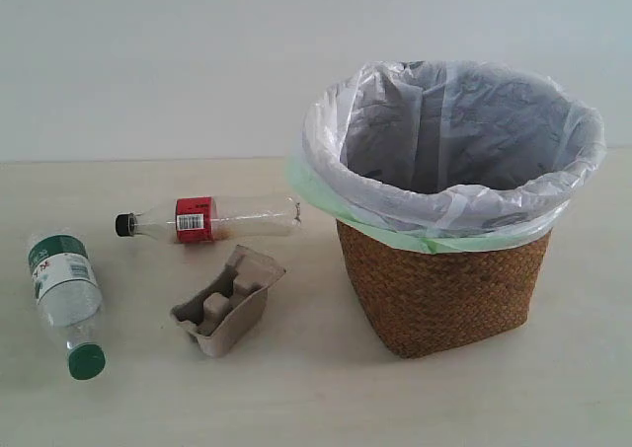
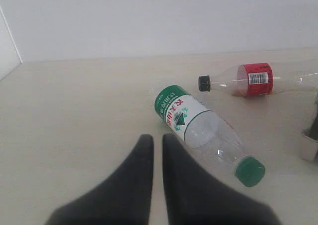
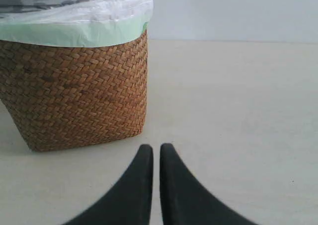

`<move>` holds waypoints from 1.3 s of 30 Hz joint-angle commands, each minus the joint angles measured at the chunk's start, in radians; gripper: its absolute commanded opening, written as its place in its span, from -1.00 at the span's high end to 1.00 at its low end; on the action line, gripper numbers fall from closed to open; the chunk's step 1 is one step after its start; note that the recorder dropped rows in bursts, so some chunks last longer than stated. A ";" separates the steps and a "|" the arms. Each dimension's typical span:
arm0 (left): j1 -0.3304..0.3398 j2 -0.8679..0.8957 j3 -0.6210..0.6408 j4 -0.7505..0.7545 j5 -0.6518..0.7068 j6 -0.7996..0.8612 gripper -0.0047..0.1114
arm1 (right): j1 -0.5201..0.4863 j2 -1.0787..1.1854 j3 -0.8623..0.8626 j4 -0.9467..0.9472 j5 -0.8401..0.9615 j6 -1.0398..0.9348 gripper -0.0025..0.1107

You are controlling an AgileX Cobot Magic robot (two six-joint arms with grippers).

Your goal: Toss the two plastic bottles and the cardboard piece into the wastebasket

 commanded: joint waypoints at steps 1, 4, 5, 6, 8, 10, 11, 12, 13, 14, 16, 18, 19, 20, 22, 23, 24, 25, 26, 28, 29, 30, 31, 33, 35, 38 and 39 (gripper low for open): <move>0.002 -0.002 0.004 0.001 -0.006 -0.010 0.82 | 0.001 -0.006 -0.001 -0.008 -0.009 -0.004 0.91; 0.002 -0.002 0.004 0.001 -0.006 -0.010 0.82 | 0.001 -0.006 -0.001 -0.008 -0.009 -0.004 0.91; 0.002 -0.002 0.004 0.001 -0.006 -0.010 0.82 | 0.001 -0.006 -0.001 -0.008 -0.009 -0.004 0.91; 0.002 -0.002 0.004 0.001 -0.006 -0.010 0.82 | 0.001 -0.006 -0.001 -0.008 -0.009 -0.004 0.91; 0.002 -0.002 0.004 0.001 -0.027 -0.007 0.82 | 0.001 -0.006 -0.001 -0.008 -0.009 -0.004 0.91; 0.002 -0.002 0.004 0.001 -0.152 -0.005 0.82 | 0.001 -0.006 -0.001 -0.008 -0.009 -0.004 0.91; 0.002 -0.002 0.004 0.001 -0.253 -0.005 0.82 | 0.001 -0.006 -0.001 -0.008 -0.009 -0.004 0.91; 0.002 -0.002 0.004 0.001 -0.286 -0.005 0.82 | 0.001 -0.006 -0.001 -0.008 -0.009 -0.004 0.91; 0.002 -0.002 0.004 0.001 -0.355 -0.005 0.82 | 0.001 -0.006 -0.001 -0.008 -0.009 -0.004 0.91; 0.002 -0.002 0.004 0.001 -0.414 -0.005 0.82 | 0.001 -0.006 -0.001 -0.008 -0.009 -0.004 0.91; 0.002 -0.002 0.004 0.001 -0.587 -0.044 0.82 | 0.001 -0.006 -0.001 -0.008 -0.009 -0.004 0.91; 0.002 -0.002 0.004 0.001 -0.767 -0.281 0.82 | 0.001 -0.006 -0.001 -0.008 -0.009 -0.004 0.91; 0.002 -0.002 0.004 0.001 -0.838 -0.379 0.82 | 0.001 -0.006 -0.001 -0.008 -0.009 -0.004 0.91; 0.002 -0.002 0.004 0.001 -0.898 -0.425 0.82 | 0.001 -0.006 -0.001 -0.008 -0.009 -0.004 0.91; 0.002 -0.002 0.004 0.001 -0.995 -0.443 0.82 | 0.001 -0.006 -0.001 -0.008 -0.009 -0.004 0.91; 0.002 -0.002 0.004 0.003 -1.039 -0.493 0.82 | 0.001 -0.006 -0.001 -0.008 -0.009 -0.004 0.91; 0.002 -0.002 0.004 0.003 -1.052 -0.577 0.82 | 0.001 -0.006 -0.001 -0.008 -0.009 -0.004 0.91; 0.002 -0.002 0.004 0.003 -1.038 -0.628 0.82 | 0.001 -0.006 -0.001 -0.008 -0.009 -0.004 0.91; 0.002 -0.002 -0.010 0.011 -0.974 -0.672 0.84 | 0.001 -0.006 -0.001 -0.008 -0.009 -0.004 0.91; 0.002 0.025 -0.086 0.067 -0.774 -0.716 0.85 | 0.001 -0.006 -0.001 -0.008 -0.009 -0.004 0.91; 0.002 0.047 -0.119 0.104 -0.719 -0.716 0.85 | 0.001 -0.006 -0.001 -0.008 -0.009 -0.004 0.91; 0.002 0.102 -0.178 0.182 -0.664 -0.716 0.85 | 0.001 -0.006 -0.001 -0.008 -0.009 -0.004 0.91; 0.002 0.133 -0.212 0.219 -0.643 -0.716 0.85 | 0.001 -0.006 -0.001 -0.008 -0.009 -0.004 0.91; 0.002 0.236 -0.325 0.310 -0.562 -0.716 0.85 | 0.001 -0.006 -0.001 -0.008 -0.009 -0.004 0.91; 0.002 0.309 -0.401 0.332 -0.473 -0.716 0.85 | 0.001 -0.006 -0.001 -0.008 -0.009 -0.004 0.91; 0.002 0.430 -0.507 0.334 -0.338 -0.711 0.85 | 0.001 -0.006 -0.001 -0.008 -0.009 -0.004 0.91; 0.002 0.474 -0.539 0.334 -0.298 -0.700 0.85 | 0.001 -0.006 -0.001 -0.008 -0.009 -0.004 0.91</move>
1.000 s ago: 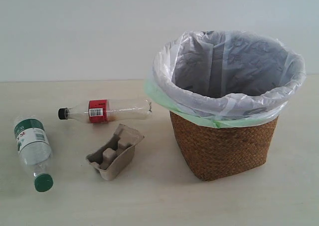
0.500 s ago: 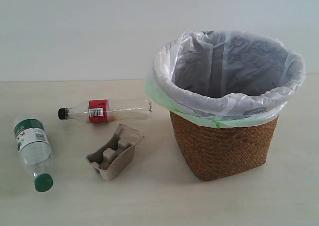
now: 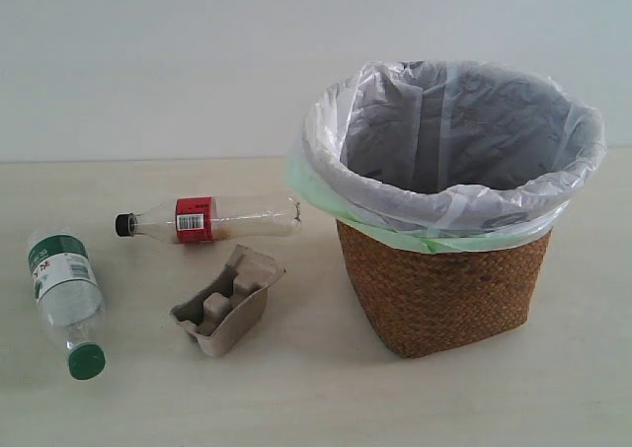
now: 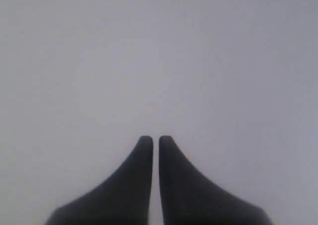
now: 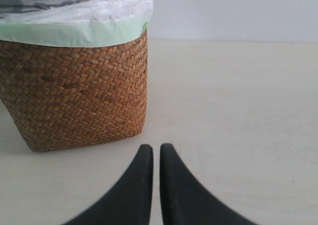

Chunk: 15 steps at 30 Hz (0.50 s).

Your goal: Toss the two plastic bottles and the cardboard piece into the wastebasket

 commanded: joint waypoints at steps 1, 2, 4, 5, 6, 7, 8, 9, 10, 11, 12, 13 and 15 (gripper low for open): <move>0.002 0.181 -0.143 0.019 0.200 0.012 0.85 | 0.001 -0.006 -0.001 -0.008 -0.009 -0.004 0.91; 0.002 0.225 -0.166 0.019 0.242 0.012 0.85 | 0.001 -0.006 -0.001 -0.008 -0.009 -0.004 0.91; 0.002 0.313 -0.214 0.015 0.319 0.014 0.85 | 0.001 -0.006 -0.001 -0.008 -0.009 -0.004 0.91; 0.002 0.345 -0.232 0.015 0.347 0.035 0.85 | 0.001 -0.006 -0.001 -0.008 -0.009 -0.004 0.91; 0.002 0.383 -0.247 0.015 0.377 0.071 0.81 | 0.001 -0.006 -0.001 -0.008 -0.009 -0.004 0.91; 0.002 0.418 -0.256 0.015 0.399 0.110 0.74 | 0.001 -0.006 -0.001 -0.008 -0.009 -0.004 0.91; 0.002 0.447 -0.261 0.015 0.408 0.132 0.66 | 0.001 -0.006 -0.001 -0.008 -0.009 -0.004 0.91; 0.002 0.481 -0.263 0.015 0.421 0.148 0.52 | 0.001 -0.006 -0.001 -0.008 -0.009 -0.004 0.91; 0.002 0.511 -0.263 0.009 0.426 0.152 0.35 | 0.001 -0.006 -0.001 -0.008 -0.009 -0.004 0.91; 0.002 0.543 -0.263 -0.001 0.432 0.152 0.19 | 0.001 -0.006 -0.001 -0.008 -0.009 -0.004 0.91; 0.002 0.576 -0.263 -0.018 0.443 0.152 -0.05 | 0.001 -0.006 -0.001 -0.008 -0.009 -0.004 0.91; 0.002 0.611 -0.263 -0.037 0.452 0.152 -0.30 | 0.001 -0.006 -0.001 -0.008 -0.009 -0.004 0.91; 0.002 0.677 -0.263 -0.049 0.480 0.159 -0.70 | 0.001 -0.006 -0.001 -0.008 -0.009 -0.004 0.91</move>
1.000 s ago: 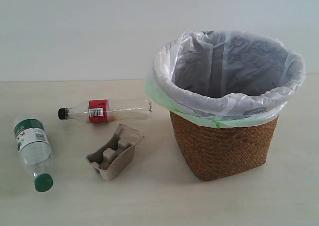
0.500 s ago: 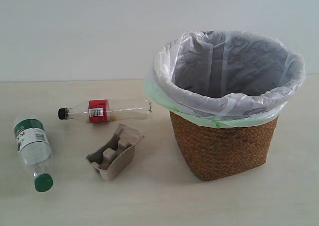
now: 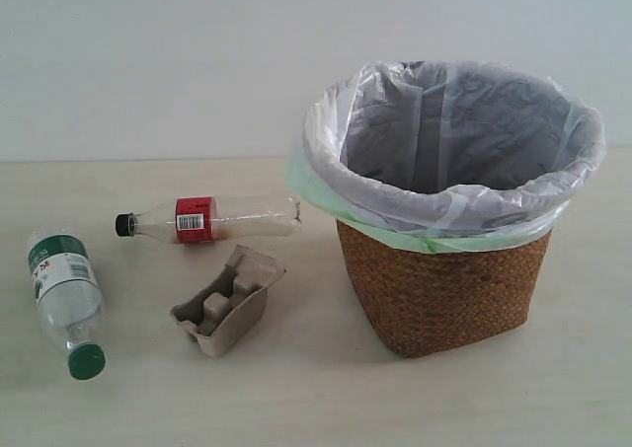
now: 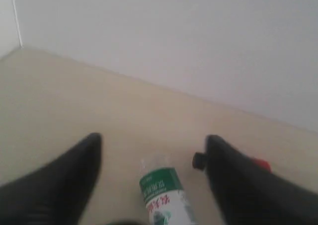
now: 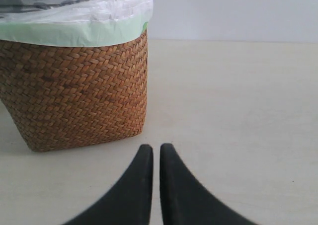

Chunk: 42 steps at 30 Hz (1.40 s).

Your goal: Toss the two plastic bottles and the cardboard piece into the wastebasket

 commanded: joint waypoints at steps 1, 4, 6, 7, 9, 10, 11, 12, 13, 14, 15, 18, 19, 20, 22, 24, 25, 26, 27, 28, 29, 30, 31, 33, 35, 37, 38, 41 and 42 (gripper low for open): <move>0.002 0.146 -0.008 -0.042 0.061 0.042 -0.82 | 0.001 -0.006 -0.001 -0.008 -0.009 -0.004 0.91; 0.002 0.247 -0.008 -0.042 0.086 0.078 -0.96 | 0.001 -0.006 -0.001 -0.008 -0.009 -0.004 0.91; 0.002 0.305 -0.008 -0.042 0.091 0.085 -0.96 | 0.001 -0.006 -0.001 -0.008 -0.009 -0.004 0.91; 0.002 0.330 -0.008 -0.055 0.084 0.085 -0.96 | 0.001 -0.006 -0.001 -0.008 -0.009 -0.004 0.91; 0.002 0.367 -0.008 -0.093 0.051 0.097 -0.96 | 0.001 -0.006 -0.001 -0.008 -0.009 -0.004 0.91; 0.000 0.385 -0.008 -0.113 0.032 0.109 -0.96 | 0.001 -0.006 -0.001 -0.008 -0.009 -0.004 0.91; -0.002 0.402 -0.008 -0.123 0.010 0.116 -0.96 | 0.001 -0.006 -0.001 -0.008 -0.009 -0.004 0.91; -0.004 0.415 -0.008 -0.123 -0.003 0.119 -0.96 | 0.001 -0.006 -0.001 -0.008 -0.009 -0.004 0.91; -0.010 0.429 -0.008 -0.123 -0.022 0.118 -0.96 | 0.001 -0.006 -0.001 -0.008 -0.009 -0.004 0.91; -0.012 0.443 -0.008 -0.121 -0.040 0.118 -0.96 | 0.001 -0.006 -0.001 -0.008 -0.009 -0.004 0.91; -0.012 0.454 -0.008 -0.123 -0.052 0.118 -0.96 | 0.001 -0.006 -0.001 -0.008 -0.009 -0.004 0.91; -0.012 0.499 -0.017 -0.131 -0.085 0.118 -0.96 | 0.001 -0.006 -0.001 -0.008 -0.009 -0.004 0.91; -0.012 0.515 -0.022 -0.131 -0.090 0.118 -0.96 | 0.001 -0.006 -0.001 -0.008 -0.009 -0.004 0.91; -0.012 0.531 -0.029 -0.131 -0.090 0.118 -0.96 | 0.001 -0.006 -0.001 -0.008 -0.009 -0.004 0.91; -0.012 0.559 -0.042 -0.131 -0.086 0.118 -0.96 | 0.001 -0.006 -0.001 -0.008 -0.009 -0.004 0.91; -0.012 0.584 -0.058 -0.131 -0.081 0.118 -0.96 | 0.001 -0.006 -0.001 -0.008 -0.009 -0.004 0.91; -0.012 0.599 -0.067 -0.136 -0.077 0.118 -0.96 | 0.001 -0.006 -0.001 -0.008 -0.009 -0.004 0.91; -0.012 0.608 -0.073 -0.144 -0.072 0.118 -0.96 | 0.001 -0.006 -0.001 -0.008 -0.009 -0.004 0.91; -0.012 0.620 -0.078 -0.152 -0.067 0.118 -0.96 | 0.001 -0.006 -0.001 -0.008 -0.009 -0.004 0.91; -0.012 0.631 -0.087 -0.171 -0.059 0.118 -0.96 | 0.001 -0.006 -0.001 -0.008 -0.009 -0.004 0.91; -0.012 0.643 -0.093 -0.180 -0.056 0.118 -0.96 | 0.001 -0.006 -0.001 -0.008 -0.009 -0.004 0.91; -0.012 0.655 -0.100 -0.193 -0.051 0.118 -0.96 | 0.001 -0.006 -0.001 -0.008 -0.009 -0.004 0.91; -0.012 0.667 -0.105 -0.196 -0.050 0.118 -0.96 | 0.001 -0.006 -0.001 -0.008 -0.009 -0.004 0.91; -0.012 0.690 -0.112 -0.199 -0.050 0.126 -0.96 | 0.001 -0.006 -0.001 -0.008 -0.009 -0.004 0.91; -0.022 0.714 -0.118 -0.199 -0.047 0.142 -0.96 | 0.001 -0.006 -0.001 -0.008 -0.009 -0.004 0.91; -0.045 0.740 -0.131 -0.206 -0.039 0.144 -0.96 | 0.001 -0.006 -0.001 -0.008 -0.009 -0.004 0.91; -0.059 0.753 -0.137 -0.216 -0.039 0.144 -0.96 | 0.001 -0.006 -0.001 -0.008 -0.009 -0.004 0.91; -0.110 0.781 -0.161 -0.226 -0.039 0.144 -0.96 | 0.001 -0.006 -0.001 -0.008 -0.009 -0.004 0.91; -0.127 0.791 -0.169 -0.226 -0.045 0.144 -0.96 | 0.001 -0.006 -0.001 -0.008 -0.009 -0.004 0.91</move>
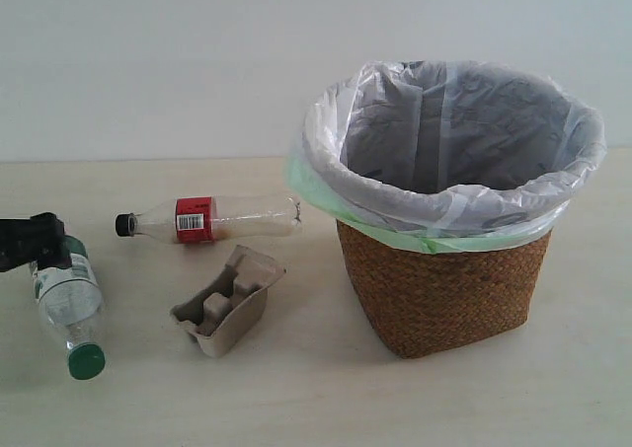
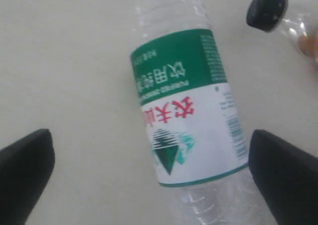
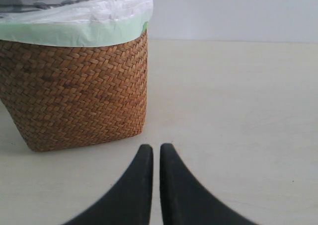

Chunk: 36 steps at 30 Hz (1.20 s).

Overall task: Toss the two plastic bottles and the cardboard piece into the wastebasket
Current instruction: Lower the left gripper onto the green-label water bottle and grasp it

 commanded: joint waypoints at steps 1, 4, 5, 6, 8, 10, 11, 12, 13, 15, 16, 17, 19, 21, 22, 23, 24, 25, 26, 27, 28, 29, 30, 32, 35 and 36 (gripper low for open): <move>-0.075 0.040 -0.040 -0.016 -0.012 0.010 -0.96 | 0.001 -0.006 -0.001 -0.008 -0.009 -0.004 0.91; -0.093 0.075 -0.054 -0.016 -0.028 0.003 -0.96 | 0.001 -0.006 -0.001 -0.008 -0.009 -0.004 0.91; -0.093 0.090 -0.056 -0.016 -0.028 -0.013 -0.96 | 0.001 -0.006 -0.001 -0.008 -0.009 -0.004 0.91; -0.093 0.105 -0.058 -0.016 -0.025 -0.019 -0.96 | 0.001 -0.006 -0.001 -0.008 -0.009 -0.004 0.91; -0.093 0.130 -0.058 -0.012 -0.042 -0.019 -0.96 | 0.001 -0.006 -0.001 -0.008 -0.009 -0.004 0.91; -0.093 0.146 -0.058 -0.017 -0.071 -0.043 -0.96 | 0.001 -0.006 -0.001 -0.008 -0.009 -0.004 0.91; -0.093 0.151 -0.058 -0.017 -0.076 -0.067 -0.96 | 0.001 -0.006 -0.001 -0.008 -0.009 -0.004 0.91; -0.093 0.155 -0.058 -0.017 -0.079 -0.082 -0.96 | 0.001 -0.006 -0.001 -0.008 -0.009 -0.004 0.91; -0.093 0.155 -0.058 -0.017 -0.081 -0.085 -0.96 | 0.001 -0.006 -0.001 -0.008 -0.009 -0.004 0.91; -0.093 0.157 -0.058 -0.017 -0.087 -0.085 -0.96 | 0.001 -0.006 -0.001 -0.008 -0.009 -0.004 0.91; -0.093 0.157 -0.058 -0.017 -0.093 -0.085 -0.96 | 0.001 -0.006 -0.001 -0.008 -0.009 -0.004 0.91; -0.093 0.157 -0.058 -0.017 -0.097 -0.085 -0.96 | 0.001 -0.006 -0.001 -0.008 -0.009 -0.004 0.91; -0.093 0.157 -0.058 -0.012 -0.104 -0.080 -0.96 | 0.001 -0.006 -0.001 -0.008 -0.009 -0.004 0.91; -0.093 0.157 -0.058 -0.012 -0.106 -0.080 -0.96 | 0.001 -0.006 -0.001 -0.008 -0.009 -0.004 0.91; -0.093 0.157 -0.058 -0.012 -0.106 -0.080 -0.96 | 0.001 -0.006 -0.001 -0.008 -0.009 -0.004 0.91; -0.093 0.157 -0.058 -0.012 -0.108 -0.080 -0.96 | 0.001 -0.006 -0.001 -0.008 -0.009 -0.004 0.91; -0.093 0.157 -0.058 -0.012 -0.113 -0.080 -0.96 | 0.001 -0.006 -0.001 -0.008 -0.009 -0.004 0.91; -0.093 0.157 -0.058 -0.012 -0.118 -0.080 -0.96 | 0.001 -0.006 -0.001 -0.008 -0.009 -0.004 0.91; -0.093 0.157 -0.058 -0.012 -0.124 -0.082 -0.96 | 0.001 -0.006 -0.001 -0.008 -0.009 -0.004 0.91; -0.093 0.157 -0.058 -0.012 -0.130 -0.084 -0.96 | 0.001 -0.006 -0.001 -0.008 -0.009 -0.004 0.91; -0.093 0.157 -0.058 -0.012 -0.138 -0.084 -0.96 | 0.001 -0.006 -0.001 -0.008 -0.009 -0.004 0.91; -0.093 0.157 -0.058 -0.012 -0.146 -0.084 -0.96 | 0.001 -0.006 -0.001 -0.008 -0.009 -0.004 0.91; -0.093 0.157 -0.058 -0.012 -0.144 -0.084 -0.96 | 0.001 -0.006 -0.001 -0.008 -0.009 -0.004 0.91; -0.093 0.157 -0.058 -0.021 -0.131 -0.087 -0.96 | 0.001 -0.006 -0.001 -0.008 -0.009 -0.004 0.91; -0.093 0.157 -0.058 -0.045 -0.135 -0.113 -0.96 | 0.001 -0.006 -0.001 -0.008 -0.009 -0.004 0.91; -0.093 0.157 -0.058 -0.043 -0.140 -0.113 -0.96 | 0.001 -0.006 -0.001 -0.008 -0.009 -0.004 0.91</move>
